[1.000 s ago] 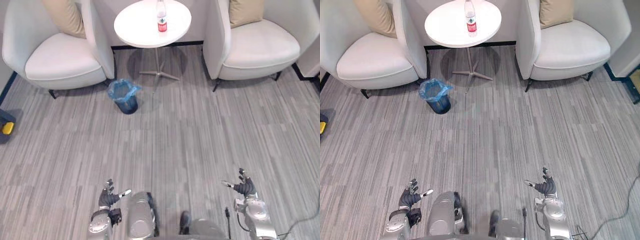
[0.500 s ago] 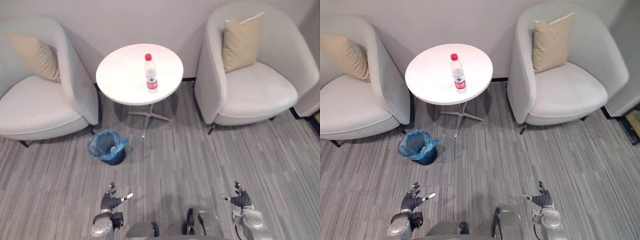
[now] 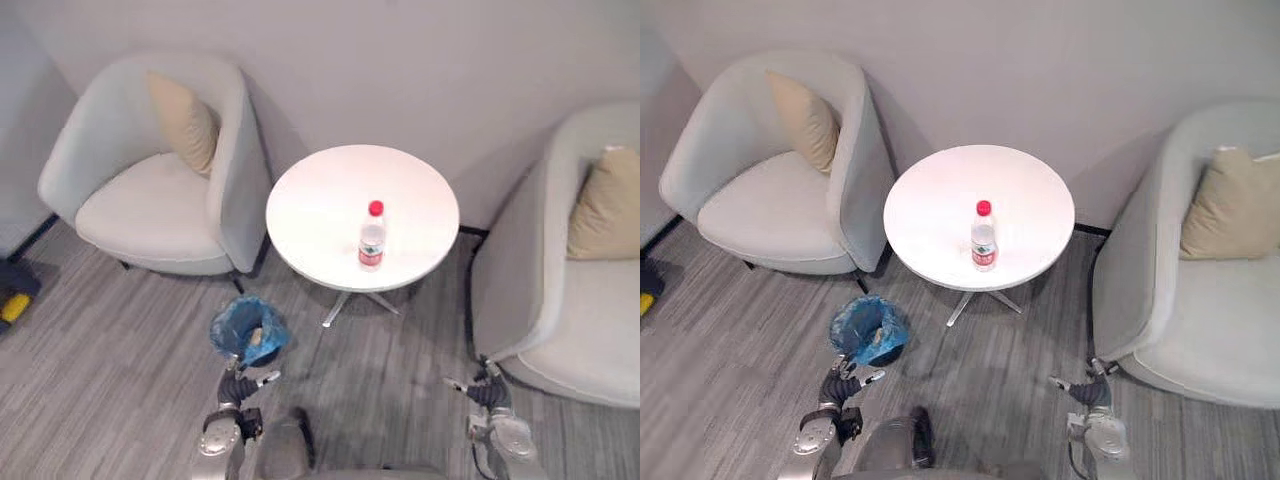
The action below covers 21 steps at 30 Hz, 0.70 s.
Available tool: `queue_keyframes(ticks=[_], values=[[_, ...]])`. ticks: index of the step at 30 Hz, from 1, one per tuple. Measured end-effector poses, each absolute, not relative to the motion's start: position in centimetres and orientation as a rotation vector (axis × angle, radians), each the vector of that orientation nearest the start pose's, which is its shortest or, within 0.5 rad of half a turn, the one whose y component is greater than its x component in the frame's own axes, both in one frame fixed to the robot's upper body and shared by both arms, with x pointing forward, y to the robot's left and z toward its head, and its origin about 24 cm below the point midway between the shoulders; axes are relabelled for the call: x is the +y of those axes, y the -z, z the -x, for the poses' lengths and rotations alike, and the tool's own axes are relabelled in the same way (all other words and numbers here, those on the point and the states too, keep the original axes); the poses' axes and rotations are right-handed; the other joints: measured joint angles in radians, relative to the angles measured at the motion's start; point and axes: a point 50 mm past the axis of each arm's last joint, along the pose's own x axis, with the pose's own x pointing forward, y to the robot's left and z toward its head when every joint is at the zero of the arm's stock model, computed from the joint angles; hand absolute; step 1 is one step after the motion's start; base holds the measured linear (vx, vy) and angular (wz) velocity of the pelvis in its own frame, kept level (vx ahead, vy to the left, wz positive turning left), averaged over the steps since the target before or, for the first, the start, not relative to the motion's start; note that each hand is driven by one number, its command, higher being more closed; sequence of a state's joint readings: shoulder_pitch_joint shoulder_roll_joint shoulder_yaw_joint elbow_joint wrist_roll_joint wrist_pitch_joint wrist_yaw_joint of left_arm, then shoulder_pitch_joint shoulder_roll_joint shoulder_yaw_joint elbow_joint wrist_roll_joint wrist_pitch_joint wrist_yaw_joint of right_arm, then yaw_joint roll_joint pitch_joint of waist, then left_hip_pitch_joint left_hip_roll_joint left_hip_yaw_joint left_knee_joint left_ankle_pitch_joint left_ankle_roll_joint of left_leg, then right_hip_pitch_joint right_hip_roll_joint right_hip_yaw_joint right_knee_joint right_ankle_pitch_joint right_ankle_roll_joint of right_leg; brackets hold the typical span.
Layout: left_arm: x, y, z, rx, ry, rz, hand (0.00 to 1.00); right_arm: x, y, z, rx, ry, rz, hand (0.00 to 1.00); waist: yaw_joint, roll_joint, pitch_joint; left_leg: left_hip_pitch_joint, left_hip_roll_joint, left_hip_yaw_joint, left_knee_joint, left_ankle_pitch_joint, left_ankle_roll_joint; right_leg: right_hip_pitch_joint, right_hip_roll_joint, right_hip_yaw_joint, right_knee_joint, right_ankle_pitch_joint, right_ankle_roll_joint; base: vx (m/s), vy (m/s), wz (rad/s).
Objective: Gather rubbish on tea table into small bin, then transfer packed bag to large trash can.
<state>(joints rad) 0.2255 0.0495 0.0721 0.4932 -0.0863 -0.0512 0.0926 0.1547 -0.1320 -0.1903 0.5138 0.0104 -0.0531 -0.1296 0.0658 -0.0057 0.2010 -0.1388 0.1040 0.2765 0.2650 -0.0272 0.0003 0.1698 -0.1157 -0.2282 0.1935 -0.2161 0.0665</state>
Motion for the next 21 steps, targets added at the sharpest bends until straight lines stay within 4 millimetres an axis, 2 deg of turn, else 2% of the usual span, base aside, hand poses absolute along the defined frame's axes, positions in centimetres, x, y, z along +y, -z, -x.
queue_keyframes(ticks=[1, 2, 3, 4, 5, 6, 8, 10, 11, 12, 15, 18, 21], values=[[19.5, 10.3, -14.5, 0.66, -0.262, 0.023, 0.0, -24.3, 8.5, -16.5, 0.587, 0.379, 0.123, 0.0, 0.002, 0.0, 0.001, 0.015, -0.008, 0.007, -0.011, -0.004, 0.004, -0.002, -0.012, 0.008, 0.023, -0.004, 0.006, 0.19, 0.09, -0.18], [19.6, 10.6, -14.0, 0.679, -0.266, 0.022, 0.0, -24.1, 8.5, -16.8, 0.588, 0.371, 0.127, 0.0, 0.003, -0.004, 0.005, 0.05, -0.024, 0.013, -0.029, -0.028, 0.012, -0.028, -0.03, 0.029, 0.122, -0.018, 0.03, 0.12, 0.085, -0.14], [19.7, 10.8, -13.4, 0.696, -0.266, 0.017, 0.0, -23.9, 8.6, -17.0, 0.587, 0.366, 0.126, 0.0, 0.002, 0.0, 0.005, 0.079, -0.034, 0.01, -0.045, -0.054, 0.017, -0.09, -0.052, 0.054, 0.295, -0.023, 0.044, 0.07, 0.071, -0.03], [19.7, 10.8, -13.2, 0.701, -0.26, 0.01, 0.0, -23.7, 8.5, -17.2, 0.583, 0.361, 0.126, 0.0, -0.002, 0.001, 0.003, 0.095, -0.038, 0.002, -0.052, -0.061, 0.021, -0.13, -0.067, 0.068, 0.397, -0.012, 0.06, 0.07, 0.023, 0.27], [19.8, 10.8, -13.3, 0.701, -0.244, -0.01, 0.0, -23.5, 8.7, -16.9, 0.593, 0.35, 0.13, 0.0, -0.026, -0.006, 0.005, 0.114, -0.051, -0.016, -0.054, -0.069, 0.028, -0.205, -0.08, 0.115, 0.558, 0.005, 0.094, 0.11, 0.011, 0.54], [19.8, 10.8, -13.3, 0.701, -0.236, -0.019, 0.0, -23.1, 8.8, -16.6, 0.603, 0.336, 0.131, 0.0, -0.029, -0.014, 0.002, 0.118, -0.055, -0.036, -0.053, -0.08, 0.022, -0.253, -0.065, 0.179, 0.586, -0.048, 0.077, 0.1, -0.001, 0.54], [20.1, 10.7, -13.4, 0.695, -0.249, -0.021, 0.0, -22.5, 8.2, -17.0, 0.572, 0.319, 0.13, 0.0, -0.028, -0.022, 0.0, 0.119, -0.053, -0.057, -0.053, -0.084, 0.018, -0.325, -0.038, 0.225, 0.533, -0.083, 0.056, 0.11, -0.06, 0.39], [20.1, 10.6, -13.5, 0.693, -0.248, -0.02, 0.0, -22.4, 7.2, -17.6, 0.517, 0.316, 0.138, 0.0, -0.044, -0.035, -0.007, 0.116, -0.053, -0.084, -0.043, -0.086, 0.012, -0.341, -0.016, 0.253, 0.367, -0.069, 0.042, 0.13, -0.121, 0.51], [20.5, 10.6, -13.4, 0.694, -0.256, -0.03, 0.0, -22.2, 6.6, -18.0, 0.483, 0.317, 0.149, 0.0, -0.048, -0.071, -0.016, 0.107, -0.071, -0.099, -0.016, -0.096, -0.013, -0.331, -0.023, 0.272, 0.241, 0.042, 0.024, 0.15, -0.156, 0.59], [19.7, 10.9, -13.3, 0.709, -0.247, -0.01, 0.0, -22.4, 6.1, -18.2, 0.461, 0.323, 0.16, 0.0, -0.052, -0.04, -0.023, 0.107, -0.052, -0.126, 0.001, -0.105, -0.026, -0.3, -0.013, 0.243, 0.23, 0.03, 0.019, 0.18, -0.158, 0.46], [18.9, 11.2, -12.9, 0.716, -0.247, 0.016, 0.0, -22.4, 4.4, -19.0, 0.376, 0.324, 0.179, 0.0, -0.045, 0.0, -0.04, 0.11, -0.017, -0.137, -0.008, -0.111, -0.042, -0.274, 0.021, 0.224, 0.177, 0.041, 0.002, 0.2, -0.129, 0.09], [19.1, 11.2, -12.8, 0.72, -0.248, 0.005, 0.0, -21.8, 2.9, -19.8, 0.285, 0.288, 0.218, 0.0, -0.047, 0.019, -0.05, 0.118, -0.001, -0.159, -0.027, -0.11, -0.052, -0.238, 0.046, 0.196, 0.122, 0.053, -0.013, 0.16, -0.086, 0.17], [19.1, 11.3, -13.1, 0.713, -0.242, 0.002, 0.0, -21.6, 2.6, -20.2, 0.266, 0.254, 0.244, 0.0, -0.047, 0.016, -0.05, 0.133, 0.001, -0.191, -0.061, -0.099, -0.067, -0.196, 0.052, 0.166, 0.062, 0.067, -0.015, 0.11, -0.04, 0.26]])
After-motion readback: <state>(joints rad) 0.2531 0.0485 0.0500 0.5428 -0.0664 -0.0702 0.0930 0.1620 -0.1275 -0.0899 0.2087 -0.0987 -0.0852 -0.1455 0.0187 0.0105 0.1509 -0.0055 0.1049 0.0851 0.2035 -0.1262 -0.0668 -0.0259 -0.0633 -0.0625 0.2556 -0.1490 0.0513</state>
